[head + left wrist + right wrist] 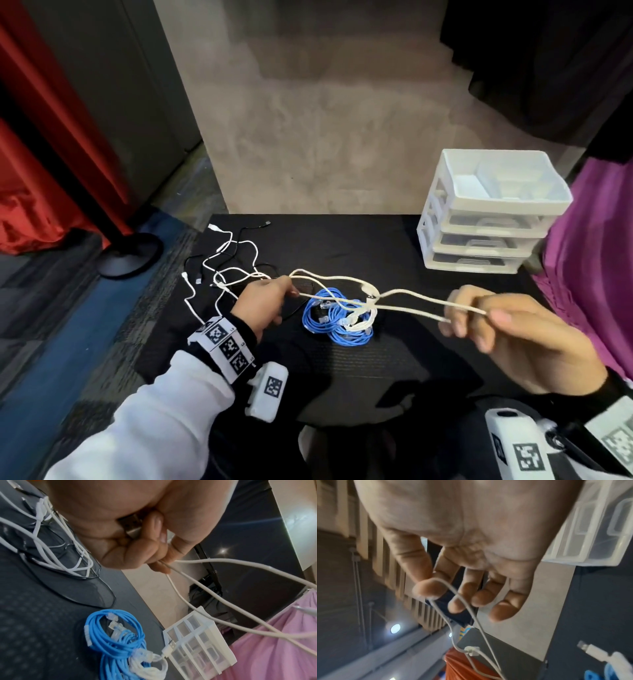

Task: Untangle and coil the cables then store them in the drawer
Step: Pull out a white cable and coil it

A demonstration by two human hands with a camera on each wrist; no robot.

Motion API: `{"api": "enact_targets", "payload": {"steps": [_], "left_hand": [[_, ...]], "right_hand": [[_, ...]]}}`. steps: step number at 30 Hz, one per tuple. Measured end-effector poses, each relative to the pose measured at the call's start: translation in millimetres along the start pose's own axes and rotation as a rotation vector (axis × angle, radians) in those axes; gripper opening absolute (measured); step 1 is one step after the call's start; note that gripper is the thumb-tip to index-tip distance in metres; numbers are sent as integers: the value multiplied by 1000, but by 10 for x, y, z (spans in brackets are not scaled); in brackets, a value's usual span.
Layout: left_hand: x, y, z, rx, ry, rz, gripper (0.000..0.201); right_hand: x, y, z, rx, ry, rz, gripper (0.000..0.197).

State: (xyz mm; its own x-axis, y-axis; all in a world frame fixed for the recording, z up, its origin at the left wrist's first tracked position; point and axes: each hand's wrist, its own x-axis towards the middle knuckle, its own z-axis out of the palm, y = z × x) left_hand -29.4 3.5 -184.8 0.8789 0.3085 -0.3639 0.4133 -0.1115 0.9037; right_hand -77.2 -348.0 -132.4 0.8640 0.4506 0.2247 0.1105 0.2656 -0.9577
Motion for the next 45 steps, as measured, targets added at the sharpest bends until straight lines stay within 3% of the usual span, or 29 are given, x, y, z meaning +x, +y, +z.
{"api": "enact_targets", "payload": {"steps": [3, 6, 8, 10, 12, 15, 20, 22, 26, 28, 31, 33, 35, 36, 39, 42, 45], "left_hand": [[-75, -59, 33, -13, -31, -14, 18], [-206, -98, 206, -47, -155, 43, 31], [-280, -106, 345, -18, -190, 125, 38], [-322, -74, 432, 18, -180, 206, 34], [-326, -28, 430, 77, -155, 247, 29], [-268, -7, 305, 71, -80, 260, 29], [-197, 65, -65, -97, 12, 284, 21], [-270, 100, -164, -125, -74, 328, 25], [-579, 221, -117, 11, -314, 438, 28], [-758, 339, -39, 5, -431, 441, 29], [-986, 505, 73, 1, -605, 447, 31], [-1088, 585, 127, -73, -696, 435, 30], [-1118, 638, 127, -213, -698, 380, 27], [-1125, 660, 114, -294, -683, 337, 24], [-1120, 690, 28, -554, -674, 200, 21], [-1030, 652, -71, -772, -668, 185, 19], [-932, 565, -66, -697, -559, 239, 18]], "right_hand": [[21, 32, 26, -330, 41, 53, 49], [73, 168, 176, -779, 54, 68, 23], [66, 284, 305, -892, -75, 70, 20], [40, 396, 386, -936, -224, 59, 19], [33, 368, 421, -932, -291, 33, 20], [26, 123, 318, -768, -258, 26, 27], [-78, -125, -66, -740, -285, 93, 60], [-103, -128, -126, -788, -223, 122, 58], [-22, -83, -23, -832, -83, 65, 24], [67, -7, 109, -814, 15, -1, 17], [208, 111, 404, -730, 47, -36, 49], [289, 175, 588, -658, -39, -12, 51], [367, 255, 757, -509, -90, 22, 20], [393, 293, 819, -409, -66, 47, 16], [381, 502, 946, -229, 64, 164, 33], [218, 719, 1038, -406, -3, 269, 35], [53, 712, 1135, -657, -171, 236, 27]]}}
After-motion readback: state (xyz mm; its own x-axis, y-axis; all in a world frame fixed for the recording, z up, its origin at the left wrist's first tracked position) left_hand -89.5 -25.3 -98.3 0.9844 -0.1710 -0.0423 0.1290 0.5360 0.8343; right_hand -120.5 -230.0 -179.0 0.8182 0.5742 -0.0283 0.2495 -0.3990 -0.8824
